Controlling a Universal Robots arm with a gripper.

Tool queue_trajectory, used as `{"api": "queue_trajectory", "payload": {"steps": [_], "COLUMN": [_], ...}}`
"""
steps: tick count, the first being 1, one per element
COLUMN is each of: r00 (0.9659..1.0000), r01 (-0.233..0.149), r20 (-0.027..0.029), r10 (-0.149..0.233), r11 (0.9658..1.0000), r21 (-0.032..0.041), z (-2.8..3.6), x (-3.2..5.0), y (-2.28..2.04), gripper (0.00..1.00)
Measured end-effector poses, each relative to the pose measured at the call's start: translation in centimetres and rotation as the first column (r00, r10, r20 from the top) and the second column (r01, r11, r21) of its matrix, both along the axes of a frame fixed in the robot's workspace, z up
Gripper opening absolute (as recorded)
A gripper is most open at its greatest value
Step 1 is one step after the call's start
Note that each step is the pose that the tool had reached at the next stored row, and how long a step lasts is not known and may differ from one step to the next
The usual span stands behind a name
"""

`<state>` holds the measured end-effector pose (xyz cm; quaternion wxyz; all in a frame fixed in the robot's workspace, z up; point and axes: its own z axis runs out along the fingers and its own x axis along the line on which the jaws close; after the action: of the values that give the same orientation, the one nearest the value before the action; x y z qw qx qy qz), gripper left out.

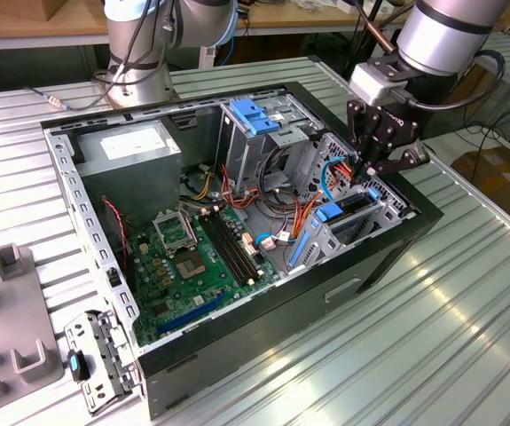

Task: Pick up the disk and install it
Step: 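Insert the first disk wire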

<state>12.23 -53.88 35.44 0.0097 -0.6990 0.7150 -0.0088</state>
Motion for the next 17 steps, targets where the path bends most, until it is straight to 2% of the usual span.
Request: {"api": "queue_trajectory", "payload": {"steps": [3,4,6,11,17], "r00": [1.0000,1.0000,1.0000,0.9998,0.9996], "r01": [-0.001,-0.004,-0.007,-0.019,-0.028], "r20": [0.0000,0.0000,0.0000,0.0000,0.0000], "r10": [0.001,0.004,0.007,0.019,0.028], "r11": [1.0000,1.0000,1.0000,0.9998,0.9996], "r21": [0.0007,0.0024,0.0063,0.0081,0.0090], "z": [-0.10,-0.22,-0.39,-0.51,-0.60], "x": [-0.31,-0.43,-0.50,-0.58,-0.58], "y": [-1.02,-1.21,-1.41,-1.95,-1.98], "gripper": [0.17,0.17,0.17,0.17,0.17]}}
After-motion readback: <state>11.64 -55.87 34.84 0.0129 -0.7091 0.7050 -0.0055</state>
